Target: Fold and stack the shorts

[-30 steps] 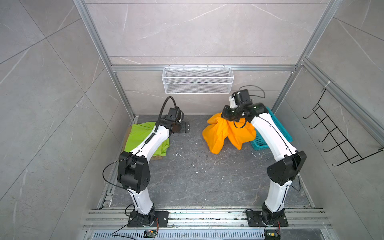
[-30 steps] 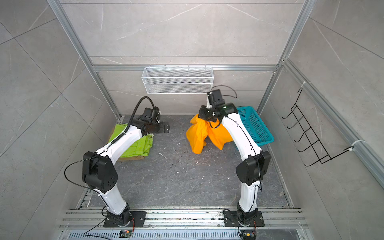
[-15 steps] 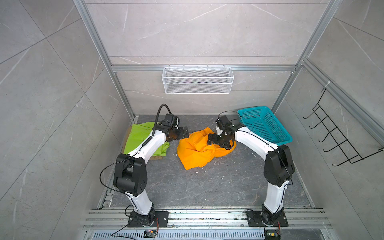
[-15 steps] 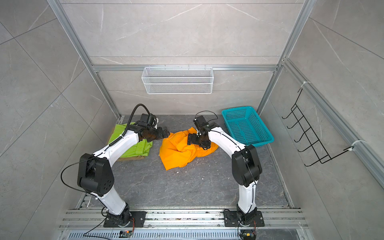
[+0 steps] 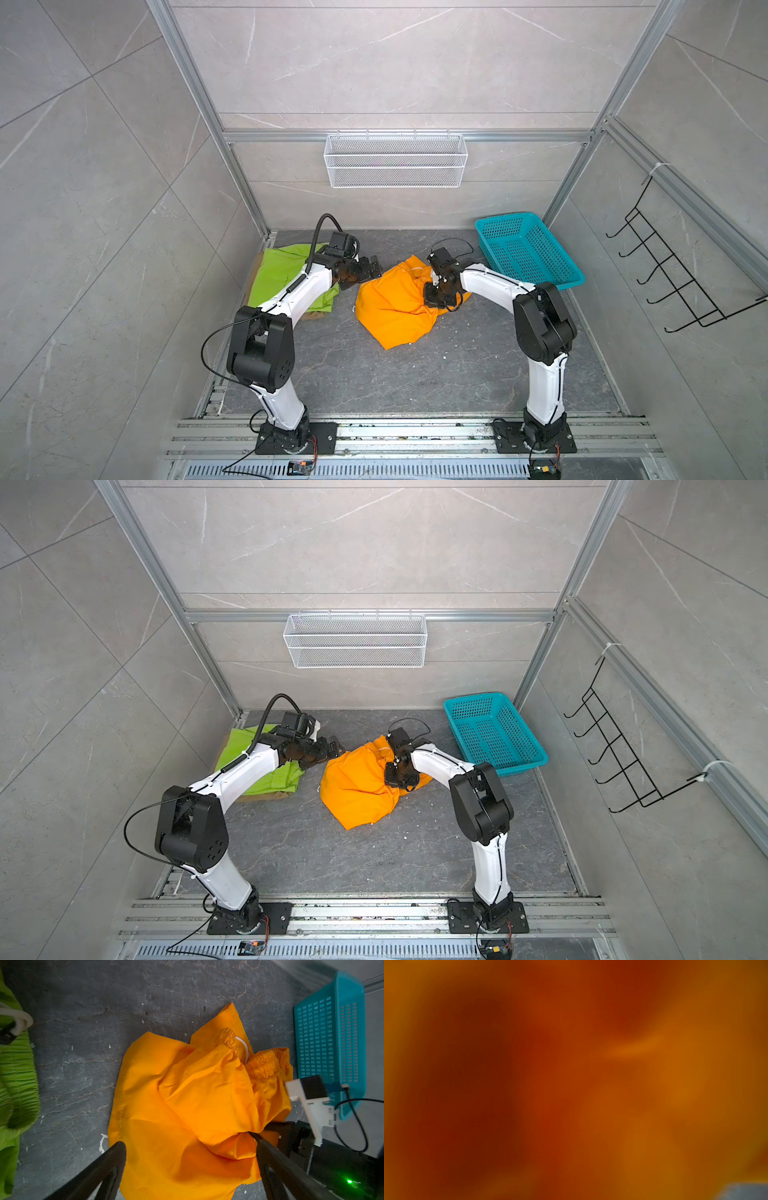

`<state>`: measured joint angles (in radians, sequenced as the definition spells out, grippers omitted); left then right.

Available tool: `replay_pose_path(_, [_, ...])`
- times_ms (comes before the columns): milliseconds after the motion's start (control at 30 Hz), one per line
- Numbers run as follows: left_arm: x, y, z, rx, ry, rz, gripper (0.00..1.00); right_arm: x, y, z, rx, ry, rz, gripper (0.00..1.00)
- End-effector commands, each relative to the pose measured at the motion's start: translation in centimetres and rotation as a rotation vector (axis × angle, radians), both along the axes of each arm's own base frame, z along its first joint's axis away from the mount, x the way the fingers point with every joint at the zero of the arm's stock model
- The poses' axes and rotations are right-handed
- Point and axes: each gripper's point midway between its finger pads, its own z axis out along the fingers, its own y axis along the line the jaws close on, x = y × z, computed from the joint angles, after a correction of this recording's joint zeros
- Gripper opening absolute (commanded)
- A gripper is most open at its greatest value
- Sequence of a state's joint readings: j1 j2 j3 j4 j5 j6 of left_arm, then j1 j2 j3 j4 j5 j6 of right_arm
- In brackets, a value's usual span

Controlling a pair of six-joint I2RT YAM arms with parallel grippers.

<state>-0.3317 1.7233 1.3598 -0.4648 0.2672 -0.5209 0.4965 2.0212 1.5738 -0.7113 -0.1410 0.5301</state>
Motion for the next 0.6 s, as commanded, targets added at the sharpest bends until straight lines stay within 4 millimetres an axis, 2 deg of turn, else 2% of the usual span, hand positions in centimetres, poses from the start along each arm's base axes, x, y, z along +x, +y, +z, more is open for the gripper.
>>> replay_pose_path(0, [0.5,-0.8,3.5,-0.064,-0.059,-0.009,1.00,3.2,-0.6,10.0,-0.026,-0.233,0.006,0.02])
replay_pose_path(100, [0.9,-0.8,5.7,-0.077,-0.097,-0.010,1.00,4.4,-1.2,17.0,-0.050,-0.355,0.015,0.00])
replay_pose_path(167, [1.0,-0.5,6.9,-0.096,-0.117,-0.006,1.00,4.6,-1.2,20.5,-0.042,-0.410,0.015,0.00])
replay_pose_path(200, [1.1,-0.1,7.4,-0.116,-0.122,0.005,1.00,4.6,-0.8,21.5,-0.029,-0.429,0.021,0.00])
replay_pose_path(233, [1.3,0.4,7.6,-0.137,-0.124,0.019,1.00,4.4,-0.2,21.7,-0.019,-0.432,0.029,0.00])
replay_pose_path(267, [1.4,1.0,7.7,-0.160,-0.122,0.036,1.00,4.1,0.8,21.3,-0.010,-0.425,0.044,0.00])
replay_pose_path(300, [1.4,1.6,7.6,-0.174,-0.114,0.051,1.00,3.6,2.0,20.1,0.001,-0.399,0.065,0.00])
replay_pose_path(333, [1.4,2.0,7.4,-0.182,-0.104,0.061,1.00,3.1,3.2,18.5,0.012,-0.362,0.086,0.00])
replay_pose_path(367, [1.3,2.3,7.1,-0.186,-0.089,0.065,1.00,2.2,4.7,16.2,0.021,-0.309,0.115,0.05])
replay_pose_path(433, [1.0,2.8,6.6,-0.182,-0.075,0.070,1.00,0.2,7.4,12.1,0.029,-0.219,0.172,0.25])
replay_pose_path(467, [0.8,3.0,6.3,-0.179,-0.071,0.074,1.00,-1.0,8.6,10.4,0.024,-0.180,0.202,0.39])
replay_pose_path(500, [0.7,3.1,6.1,-0.181,-0.067,0.077,1.00,-1.8,9.3,9.4,0.022,-0.156,0.222,0.51])
replay_pose_path(567, [0.4,3.4,5.8,-0.188,-0.062,0.080,1.00,-2.6,9.5,8.8,0.032,-0.141,0.225,0.69])
